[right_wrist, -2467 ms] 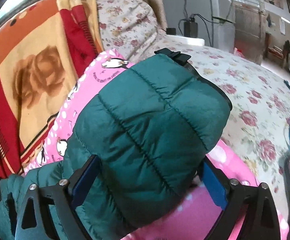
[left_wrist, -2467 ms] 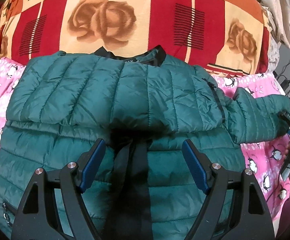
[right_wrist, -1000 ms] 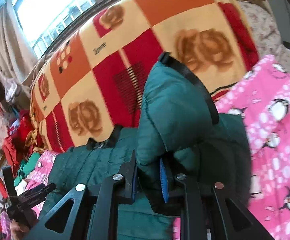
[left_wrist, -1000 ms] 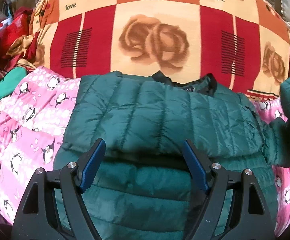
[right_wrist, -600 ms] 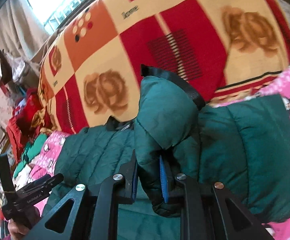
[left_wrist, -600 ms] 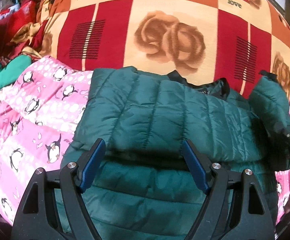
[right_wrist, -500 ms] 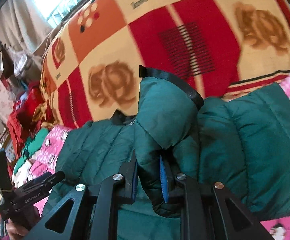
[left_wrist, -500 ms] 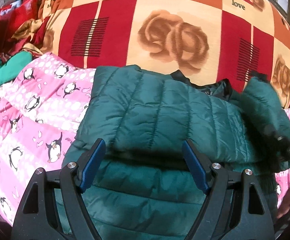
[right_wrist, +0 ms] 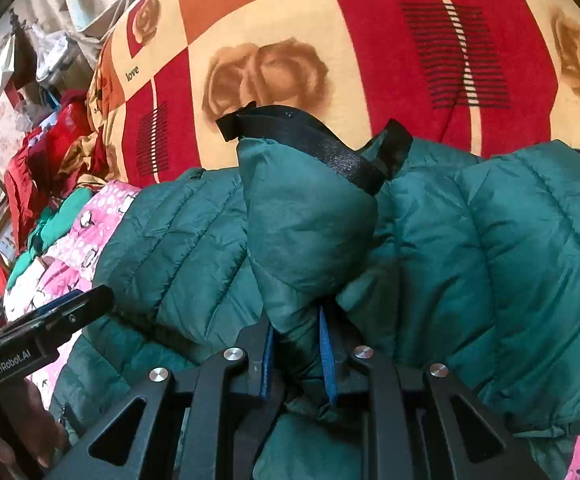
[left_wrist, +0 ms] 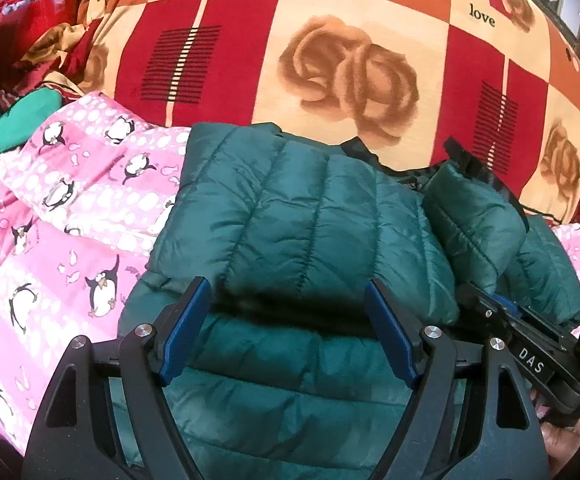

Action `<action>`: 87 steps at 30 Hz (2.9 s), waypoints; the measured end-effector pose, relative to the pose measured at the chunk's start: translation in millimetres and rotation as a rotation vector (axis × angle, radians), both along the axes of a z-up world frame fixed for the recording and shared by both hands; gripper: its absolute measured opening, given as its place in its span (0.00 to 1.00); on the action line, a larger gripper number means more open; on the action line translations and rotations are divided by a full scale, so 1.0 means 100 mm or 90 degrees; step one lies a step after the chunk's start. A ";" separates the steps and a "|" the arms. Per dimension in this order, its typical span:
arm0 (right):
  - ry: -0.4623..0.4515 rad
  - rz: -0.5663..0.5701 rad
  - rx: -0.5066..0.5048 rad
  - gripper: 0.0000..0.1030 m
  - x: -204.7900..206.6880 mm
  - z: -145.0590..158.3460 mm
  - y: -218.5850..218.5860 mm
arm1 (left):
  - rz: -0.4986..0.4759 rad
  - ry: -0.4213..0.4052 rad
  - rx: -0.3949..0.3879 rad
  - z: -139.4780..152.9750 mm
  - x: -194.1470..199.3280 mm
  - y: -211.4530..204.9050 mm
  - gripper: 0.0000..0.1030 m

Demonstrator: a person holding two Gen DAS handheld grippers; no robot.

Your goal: Fold large clothes

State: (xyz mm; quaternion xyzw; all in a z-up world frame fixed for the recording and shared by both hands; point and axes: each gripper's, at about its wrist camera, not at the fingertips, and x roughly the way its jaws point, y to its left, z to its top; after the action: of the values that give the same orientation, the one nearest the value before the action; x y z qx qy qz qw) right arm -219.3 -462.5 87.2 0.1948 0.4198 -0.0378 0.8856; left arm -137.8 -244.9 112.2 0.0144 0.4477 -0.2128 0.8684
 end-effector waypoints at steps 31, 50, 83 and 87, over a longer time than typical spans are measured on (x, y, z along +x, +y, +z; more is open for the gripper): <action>-0.074 -0.193 -0.022 0.70 -1.42 0.95 -1.21 | -0.083 0.089 -0.077 0.10 0.20 -0.75 0.19; 0.026 -0.107 -0.075 0.70 -0.04 -0.11 -0.87 | -0.004 0.024 -0.026 -0.04 0.58 0.13 0.18; 0.038 -0.065 -0.125 0.69 -0.40 0.12 -0.50 | -0.017 -0.035 0.047 -0.06 0.41 -0.03 0.69; -0.011 -0.082 -0.117 0.70 -0.45 0.39 -0.54 | -0.009 -0.050 0.039 0.02 0.43 -0.04 0.69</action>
State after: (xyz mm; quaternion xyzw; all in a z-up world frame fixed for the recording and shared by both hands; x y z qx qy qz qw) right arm -264.7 -516.0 125.8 0.1397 0.3935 -0.1315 0.8991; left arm -95.0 -248.6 113.9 0.0528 0.4195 -0.2043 0.8829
